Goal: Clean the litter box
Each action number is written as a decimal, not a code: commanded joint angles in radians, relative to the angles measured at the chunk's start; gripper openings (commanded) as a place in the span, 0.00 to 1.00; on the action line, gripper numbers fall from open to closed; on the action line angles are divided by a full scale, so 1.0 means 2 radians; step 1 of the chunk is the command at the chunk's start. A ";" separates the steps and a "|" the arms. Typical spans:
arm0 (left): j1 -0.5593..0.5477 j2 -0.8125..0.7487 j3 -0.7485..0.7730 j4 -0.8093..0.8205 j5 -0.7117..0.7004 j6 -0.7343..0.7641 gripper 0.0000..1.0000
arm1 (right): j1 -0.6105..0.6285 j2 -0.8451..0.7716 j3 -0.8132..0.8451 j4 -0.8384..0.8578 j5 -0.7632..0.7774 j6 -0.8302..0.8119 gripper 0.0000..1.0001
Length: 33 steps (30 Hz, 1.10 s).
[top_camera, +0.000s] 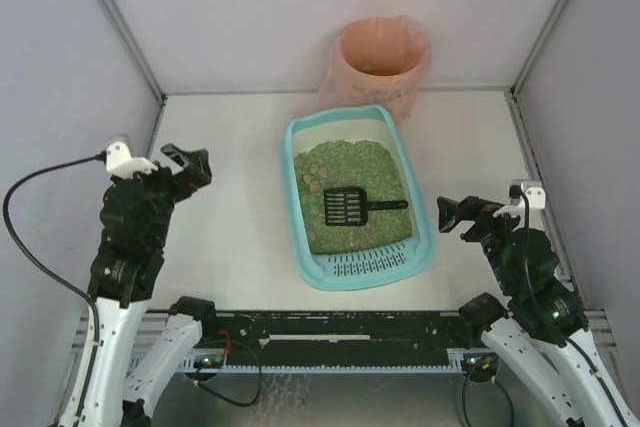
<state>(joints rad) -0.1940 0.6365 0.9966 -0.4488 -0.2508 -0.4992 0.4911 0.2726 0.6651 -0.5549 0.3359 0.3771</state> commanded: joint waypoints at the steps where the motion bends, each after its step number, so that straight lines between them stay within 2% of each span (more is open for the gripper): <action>1: 0.000 -0.042 -0.032 -0.076 0.000 0.022 1.00 | -0.002 -0.005 0.019 -0.002 0.009 -0.008 1.00; 9: 0.000 -0.088 -0.074 -0.124 -0.023 0.047 1.00 | -0.002 -0.006 0.019 -0.003 0.013 -0.010 1.00; 16: 0.000 -0.121 -0.102 -0.137 -0.052 0.067 1.00 | -0.002 0.002 0.019 -0.005 0.018 -0.009 1.00; 23: 0.000 -0.123 -0.110 -0.129 -0.041 0.070 1.00 | -0.002 0.028 0.038 -0.017 0.002 -0.010 1.00; 28: 0.000 -0.114 -0.102 -0.122 -0.013 0.070 1.00 | -0.002 0.133 0.102 -0.080 -0.003 0.006 1.00; 33: -0.016 -0.074 -0.096 -0.087 0.030 0.037 1.00 | -0.006 0.249 0.147 -0.071 -0.046 -0.015 0.99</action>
<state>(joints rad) -0.1955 0.4213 0.7910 -0.7151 -0.2749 -0.3859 0.4904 0.6281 0.8932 -0.6849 0.3214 0.3790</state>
